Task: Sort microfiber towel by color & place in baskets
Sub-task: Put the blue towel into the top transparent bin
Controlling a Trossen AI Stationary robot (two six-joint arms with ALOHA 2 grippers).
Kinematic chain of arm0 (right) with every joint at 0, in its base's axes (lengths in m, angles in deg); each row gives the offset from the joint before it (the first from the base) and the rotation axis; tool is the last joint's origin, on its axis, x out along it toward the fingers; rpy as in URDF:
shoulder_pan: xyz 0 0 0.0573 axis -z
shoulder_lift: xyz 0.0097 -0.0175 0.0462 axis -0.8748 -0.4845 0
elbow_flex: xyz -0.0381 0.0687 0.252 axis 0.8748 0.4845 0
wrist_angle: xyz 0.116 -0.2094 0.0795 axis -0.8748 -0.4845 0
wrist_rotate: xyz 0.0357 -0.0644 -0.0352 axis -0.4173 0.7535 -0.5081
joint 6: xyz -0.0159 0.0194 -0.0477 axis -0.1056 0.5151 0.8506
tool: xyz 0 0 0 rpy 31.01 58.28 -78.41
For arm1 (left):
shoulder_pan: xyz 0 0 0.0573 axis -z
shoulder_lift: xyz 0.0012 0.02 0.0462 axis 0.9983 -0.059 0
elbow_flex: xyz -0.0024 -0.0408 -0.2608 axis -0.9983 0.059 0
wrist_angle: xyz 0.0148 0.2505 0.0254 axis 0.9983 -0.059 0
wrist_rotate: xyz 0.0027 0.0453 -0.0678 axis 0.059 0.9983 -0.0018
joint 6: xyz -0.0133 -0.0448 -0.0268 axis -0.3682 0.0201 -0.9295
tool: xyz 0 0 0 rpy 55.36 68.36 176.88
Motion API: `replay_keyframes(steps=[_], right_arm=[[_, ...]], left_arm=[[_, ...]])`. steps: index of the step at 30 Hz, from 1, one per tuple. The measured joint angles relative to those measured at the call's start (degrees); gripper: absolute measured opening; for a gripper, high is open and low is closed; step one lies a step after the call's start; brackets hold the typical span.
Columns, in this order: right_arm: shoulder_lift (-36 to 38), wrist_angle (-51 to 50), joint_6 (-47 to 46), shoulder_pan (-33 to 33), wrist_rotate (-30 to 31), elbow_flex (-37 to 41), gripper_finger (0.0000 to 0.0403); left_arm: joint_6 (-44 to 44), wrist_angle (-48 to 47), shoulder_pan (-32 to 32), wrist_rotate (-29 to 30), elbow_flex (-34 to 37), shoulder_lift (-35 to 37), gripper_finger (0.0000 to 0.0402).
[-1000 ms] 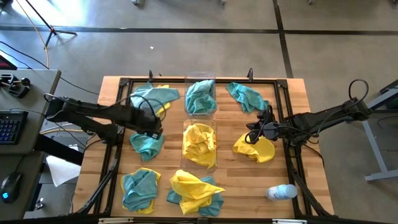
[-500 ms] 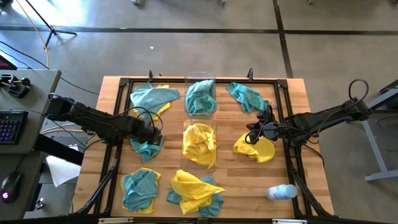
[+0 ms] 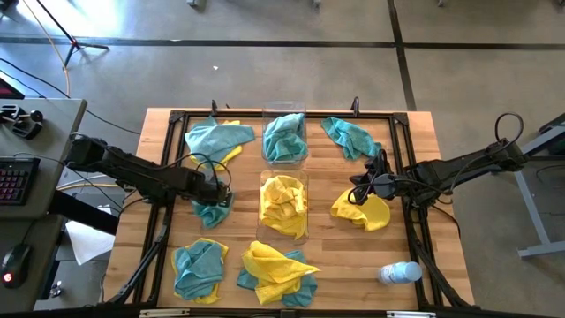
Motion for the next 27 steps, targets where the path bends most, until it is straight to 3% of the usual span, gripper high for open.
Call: replay_keyframes(steps=[8, 16, 21, 27], right_arm=[[0.00, -0.44, 0.00, 0.00, 0.00, 0.00, 0.0011], [0.00, -0.26, -0.17, 0.00, 0.27, 0.00, 0.0011], [0.00, -0.19, -0.42, 0.01, 1.27, 0.00, 0.0011], [0.00, 0.80, -0.43, 0.00, 2.76, 0.00, 0.0011]], left_arm=[[11.16, -8.95, 0.45, 7.04, -16.59, -0.01, 0.0002], [29.28, -19.99, -5.64, 15.04, -38.20, 0.12, 0.0001], [41.68, -19.31, -12.47, 15.93, -47.89, -1.47, 0.0001], [55.54, -18.85, -21.02, 12.14, -58.92, -10.70, 0.0000]])
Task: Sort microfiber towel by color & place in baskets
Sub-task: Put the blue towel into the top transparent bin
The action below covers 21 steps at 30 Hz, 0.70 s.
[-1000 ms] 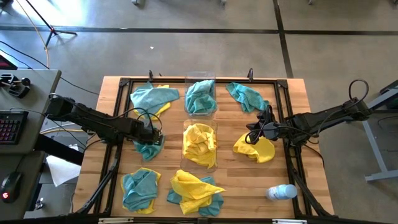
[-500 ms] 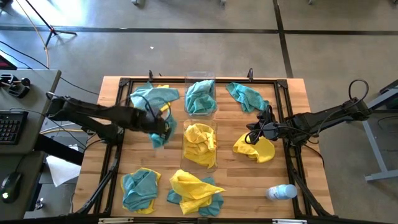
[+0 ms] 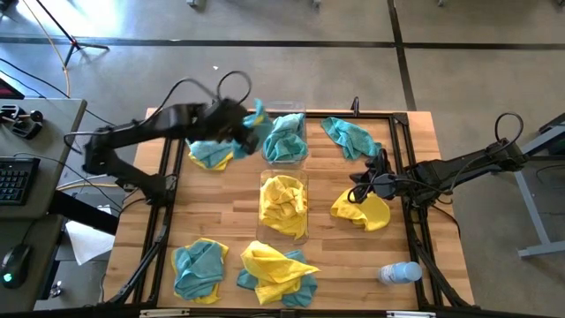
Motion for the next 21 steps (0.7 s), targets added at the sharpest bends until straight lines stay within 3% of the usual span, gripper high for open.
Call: replay_keyframes(steps=[5, 13, 21], right_arm=[[0.00, 0.20, -0.01, 0.00, 0.38, 0.00, 0.0011], [0.00, 0.18, -1.68, 0.00, 0.45, 0.00, 0.0011], [0.00, 0.03, -1.73, 0.02, 1.83, 0.00, 0.0011]], left_arm=[[3.73, 0.34, -6.00, -4.96, -7.48, -10.49, 0.0000], [1.97, 3.82, -12.92, -13.33, -15.65, -26.39, 0.0000], [-1.35, 7.19, -15.22, -18.24, -16.57, -36.54, 0.0000]])
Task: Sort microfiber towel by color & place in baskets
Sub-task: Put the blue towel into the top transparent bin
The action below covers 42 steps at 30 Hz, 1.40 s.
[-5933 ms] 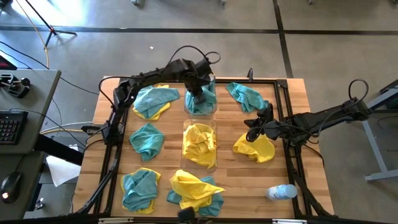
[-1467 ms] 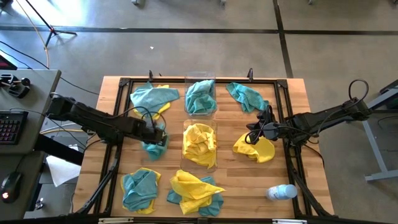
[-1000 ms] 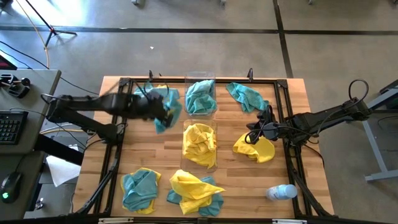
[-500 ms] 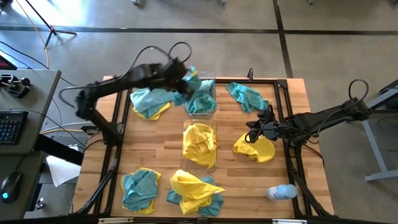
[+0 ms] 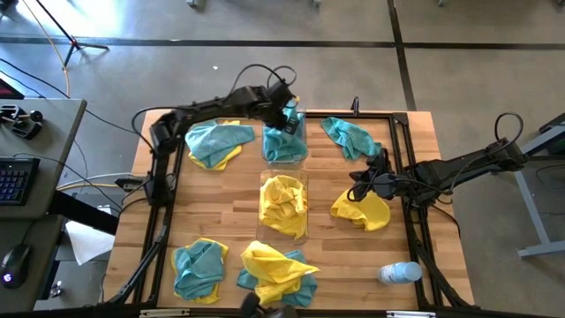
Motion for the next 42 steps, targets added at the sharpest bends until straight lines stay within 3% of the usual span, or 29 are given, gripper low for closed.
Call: replay_keyframes(steps=[18, 36, 42], right_arm=[[0.00, -1.53, 0.00, 0.02, 1.90, 0.00, 0.0011], [0.00, -2.30, 0.00, 0.02, 1.92, 0.00, 0.0011], [0.00, -2.38, 0.00, 0.02, 1.90, 0.00, 0.0011]], left_arm=[[5.49, 3.44, 0.48, -3.19, -0.27, -11.46, 0.0016], [9.73, 3.86, 0.92, -2.49, -0.15, -11.82, 0.0110], [9.24, 2.56, 0.92, -2.51, 0.09, -9.72, 0.0122]])
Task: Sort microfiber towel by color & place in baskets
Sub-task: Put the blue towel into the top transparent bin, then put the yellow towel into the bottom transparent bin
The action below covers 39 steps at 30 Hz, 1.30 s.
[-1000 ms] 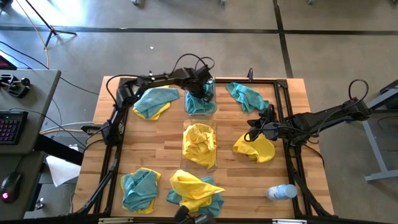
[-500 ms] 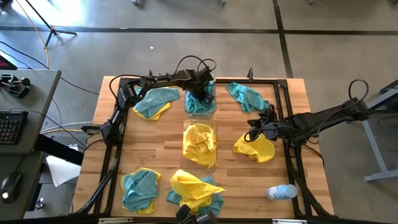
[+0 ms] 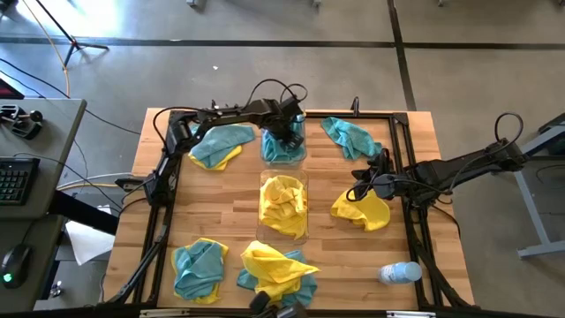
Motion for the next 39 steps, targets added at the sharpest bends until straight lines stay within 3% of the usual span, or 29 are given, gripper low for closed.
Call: replay_keyframes(steps=[9, 19, 29, 34, 39], right_arm=[[-0.01, -0.24, 0.17, 0.00, -0.74, 0.00, 0.0011], [-0.02, -0.37, 0.68, 0.00, -0.89, 0.00, 0.0011], [0.00, -0.33, 0.68, 0.02, -2.51, 0.00, 0.0011], [0.00, -0.31, 4.40, 0.02, -8.42, 0.00, 0.0002], [0.00, -0.35, 4.72, 0.02, -10.61, 0.00, 0.0001]], left_arm=[[-1.48, -1.77, 0.17, 0.84, 0.04, 7.88, 0.0123], [-1.49, -5.22, 2.78, 6.45, -0.01, 16.12, 0.0123], [2.60, -14.75, 13.46, 6.53, -0.07, 20.86, 0.0111], [2.61, -14.65, 21.40, 6.47, -0.07, 20.89, 0.0083], [1.95, -14.60, 27.22, 6.47, -0.07, 20.89, 0.0014]])
